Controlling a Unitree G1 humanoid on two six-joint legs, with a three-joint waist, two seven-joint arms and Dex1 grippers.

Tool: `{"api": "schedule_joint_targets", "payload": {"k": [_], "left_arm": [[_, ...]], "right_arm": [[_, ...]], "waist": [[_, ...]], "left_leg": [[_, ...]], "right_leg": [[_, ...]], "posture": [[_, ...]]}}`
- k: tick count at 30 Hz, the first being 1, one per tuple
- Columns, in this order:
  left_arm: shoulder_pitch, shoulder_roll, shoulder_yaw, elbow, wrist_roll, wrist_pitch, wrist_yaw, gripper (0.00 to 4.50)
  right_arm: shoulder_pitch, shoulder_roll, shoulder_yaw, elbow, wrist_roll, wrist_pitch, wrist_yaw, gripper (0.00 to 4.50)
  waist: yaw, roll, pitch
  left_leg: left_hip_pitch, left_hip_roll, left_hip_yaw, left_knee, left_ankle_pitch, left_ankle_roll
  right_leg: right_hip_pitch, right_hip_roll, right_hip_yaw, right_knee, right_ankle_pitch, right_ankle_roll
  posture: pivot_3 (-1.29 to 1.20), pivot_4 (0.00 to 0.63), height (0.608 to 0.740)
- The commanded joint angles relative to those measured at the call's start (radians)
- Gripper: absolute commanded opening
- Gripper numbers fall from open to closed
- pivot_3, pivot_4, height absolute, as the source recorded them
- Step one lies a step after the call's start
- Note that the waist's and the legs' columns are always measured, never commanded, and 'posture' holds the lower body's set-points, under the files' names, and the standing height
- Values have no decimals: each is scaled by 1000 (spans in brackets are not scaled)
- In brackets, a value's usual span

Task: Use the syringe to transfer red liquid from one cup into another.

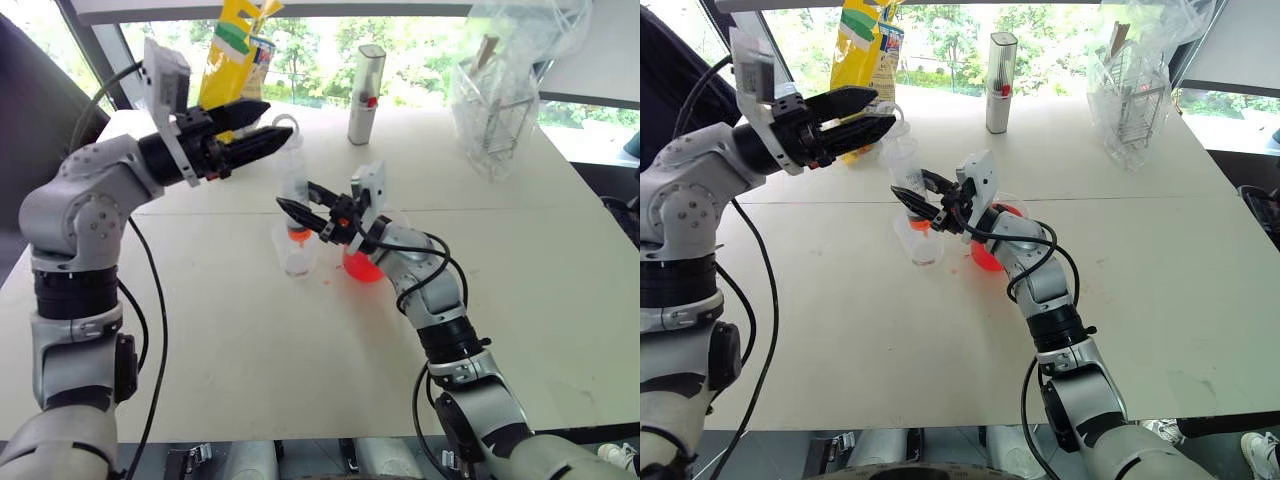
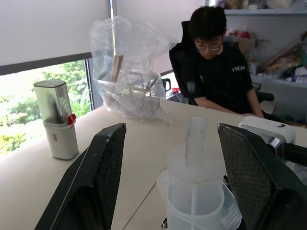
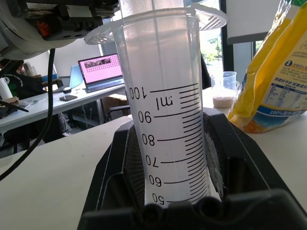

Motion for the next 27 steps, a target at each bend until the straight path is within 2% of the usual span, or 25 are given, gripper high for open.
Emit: {"api": "schedule_joint_targets", "payload": {"k": [1, 3, 5, 6, 9, 27], "left_arm": [[-15, -7, -3, -19, 0, -18, -6, 3237], [-15, -10, -4, -22, -1, -16, -7, 2719], [-12, -12, -9, -27, -3, -16, -14, 1985], [-11, -12, -10, -29, -5, -15, -16, 1359], [-10, -13, -12, -32, -8, -15, -20, 24], [77, 23, -96, -64, 69, -49, -76, 24]], "right_arm": [[-29, 11, -5, -42, 7, -19, 5, 1350], [-27, 11, -4, -44, 6, -18, 6, 1350], [-24, 11, -2, -47, 5, -16, 6, 1350], [-24, 11, -2, -48, 5, -15, 6, 1350], [-23, 10, -1, -50, 5, -14, 6, 1350], [-83, 16, -31, -78, 26, 4, -13, 1350]], "waist": [[0, 0, 0], [-1, 0, 0], [-1, 0, 0], [-2, 0, 0], [-1, 0, 0], [-5, 0, 0]], "left_leg": [[0, 0, 0, 0, 0, 0], [0, 0, 0, 0, 0, 0], [0, 0, 0, 0, 0, 0], [0, 0, 0, 0, 0, 0], [0, 0, 0, 0, 0, 0], [0, 0, 0, 0, 0, 0]], "right_leg": [[0, 0, 0, 0, 0, 0], [0, 0, 0, 0, 0, 0], [0, 0, 0, 0, 0, 0], [0, 0, 0, 0, 0, 0], [0, 0, 0, 0, 0, 0], [0, 0, 0, 0, 0, 0]], "posture": [[0, 150, 740], [0, 150, 740], [0, 150, 740], [0, 150, 740], [0, 150, 740], [0, 150, 740]]}}
